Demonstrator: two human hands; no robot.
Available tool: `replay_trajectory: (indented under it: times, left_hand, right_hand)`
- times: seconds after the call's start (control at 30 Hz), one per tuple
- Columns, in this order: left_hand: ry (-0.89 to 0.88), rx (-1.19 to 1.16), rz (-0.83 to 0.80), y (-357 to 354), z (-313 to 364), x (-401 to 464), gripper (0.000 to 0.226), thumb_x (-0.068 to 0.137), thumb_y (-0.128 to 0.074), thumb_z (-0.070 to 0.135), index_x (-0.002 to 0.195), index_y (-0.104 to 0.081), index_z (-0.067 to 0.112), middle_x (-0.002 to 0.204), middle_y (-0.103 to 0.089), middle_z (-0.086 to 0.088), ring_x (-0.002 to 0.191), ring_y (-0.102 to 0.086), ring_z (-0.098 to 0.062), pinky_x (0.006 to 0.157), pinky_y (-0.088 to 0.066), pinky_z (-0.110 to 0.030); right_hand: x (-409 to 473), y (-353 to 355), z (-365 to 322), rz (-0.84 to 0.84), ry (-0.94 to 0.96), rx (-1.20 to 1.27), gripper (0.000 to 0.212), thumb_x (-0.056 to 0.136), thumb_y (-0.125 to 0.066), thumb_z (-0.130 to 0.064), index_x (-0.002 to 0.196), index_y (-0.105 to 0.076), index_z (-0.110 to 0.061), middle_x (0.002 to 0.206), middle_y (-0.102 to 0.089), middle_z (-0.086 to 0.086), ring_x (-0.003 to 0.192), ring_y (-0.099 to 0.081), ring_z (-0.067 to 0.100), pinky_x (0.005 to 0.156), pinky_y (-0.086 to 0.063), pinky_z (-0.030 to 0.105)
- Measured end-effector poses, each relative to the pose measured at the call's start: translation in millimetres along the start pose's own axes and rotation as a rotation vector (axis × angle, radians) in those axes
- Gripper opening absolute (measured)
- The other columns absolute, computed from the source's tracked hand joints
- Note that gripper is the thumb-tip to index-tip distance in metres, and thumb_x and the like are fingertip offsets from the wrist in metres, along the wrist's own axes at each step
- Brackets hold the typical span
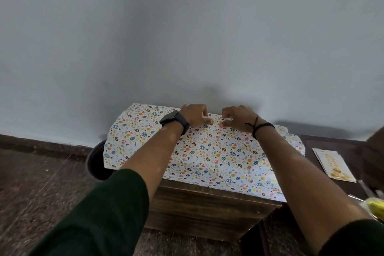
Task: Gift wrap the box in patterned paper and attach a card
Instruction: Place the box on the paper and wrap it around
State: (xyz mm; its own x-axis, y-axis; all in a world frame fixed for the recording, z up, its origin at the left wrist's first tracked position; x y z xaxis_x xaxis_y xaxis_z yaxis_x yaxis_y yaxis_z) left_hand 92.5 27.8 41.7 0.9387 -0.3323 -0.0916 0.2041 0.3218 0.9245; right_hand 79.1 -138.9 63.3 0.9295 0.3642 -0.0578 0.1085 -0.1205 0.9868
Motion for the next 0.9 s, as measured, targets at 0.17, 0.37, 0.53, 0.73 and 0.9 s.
replay_trajectory:
  times: [0.17,0.37,0.53,0.73,0.9]
  left_hand:
    - [0.030,-0.060,-0.114,15,2,1,0.042,0.089,-0.062,0.041,0.114,-0.062,0.008,0.122,-0.059,-0.007,0.097,-0.053,-0.018,0.081,-0.040,-0.029]
    - [0.104,-0.125,0.041,2,6,-9,0.021,0.084,-0.071,0.024,0.093,-0.071,0.005,0.105,-0.070,-0.008,0.092,-0.063,-0.019,0.072,-0.046,-0.026]
    - [0.103,-0.125,0.090,-2,7,-13,0.018,0.086,-0.069,0.023,0.089,-0.068,0.005,0.102,-0.069,-0.012,0.088,-0.061,-0.023,0.069,-0.043,-0.026]
    - [0.133,-0.140,0.057,-2,6,-10,0.025,0.083,-0.072,0.026,0.088,-0.068,0.002,0.098,-0.070,-0.014,0.092,-0.065,-0.026,0.074,-0.049,-0.029]
    - [0.147,-0.135,0.055,-2,8,-11,0.023,0.083,-0.072,0.027,0.084,-0.066,0.005,0.096,-0.069,-0.013,0.084,-0.059,-0.024,0.069,-0.042,-0.027]
  right_hand:
    - [-3,0,2,0.009,0.014,0.019,0.024,0.087,-0.062,-0.043,0.092,-0.053,-0.021,0.104,-0.062,0.000,0.091,-0.053,0.018,0.073,-0.036,0.028]
    - [-29,-11,8,0.051,-0.044,0.252,0.026,0.090,-0.061,-0.031,0.112,-0.056,-0.018,0.122,-0.060,0.002,0.102,-0.057,0.021,0.088,-0.048,0.036]
    - [-103,-16,49,0.619,-0.330,0.401,0.035,0.085,-0.068,-0.020,0.117,-0.056,-0.010,0.119,-0.061,0.009,0.100,-0.058,0.023,0.090,-0.041,0.030]
    - [-191,-52,108,0.441,-0.655,1.009,0.049,0.084,-0.063,-0.051,0.118,-0.057,-0.017,0.115,-0.063,-0.002,0.104,-0.060,0.015,0.090,-0.047,0.035]
    - [-213,-80,108,0.221,-0.595,1.343,0.019,0.092,-0.057,-0.021,0.105,-0.065,-0.012,0.113,-0.069,0.008,0.104,-0.062,0.026,0.099,-0.039,0.041]
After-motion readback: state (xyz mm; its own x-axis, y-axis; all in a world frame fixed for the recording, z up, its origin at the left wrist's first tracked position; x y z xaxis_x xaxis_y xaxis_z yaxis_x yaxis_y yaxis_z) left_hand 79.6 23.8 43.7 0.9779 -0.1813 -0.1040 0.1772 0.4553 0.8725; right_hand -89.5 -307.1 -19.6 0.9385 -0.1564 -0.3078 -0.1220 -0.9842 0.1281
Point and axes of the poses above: each hand's wrist, its own x-axis towards the middle knuckle, its own y-axis out of the back of the hand, z = x × y, the point moved 2 cm from there along x, towards the middle knuckle
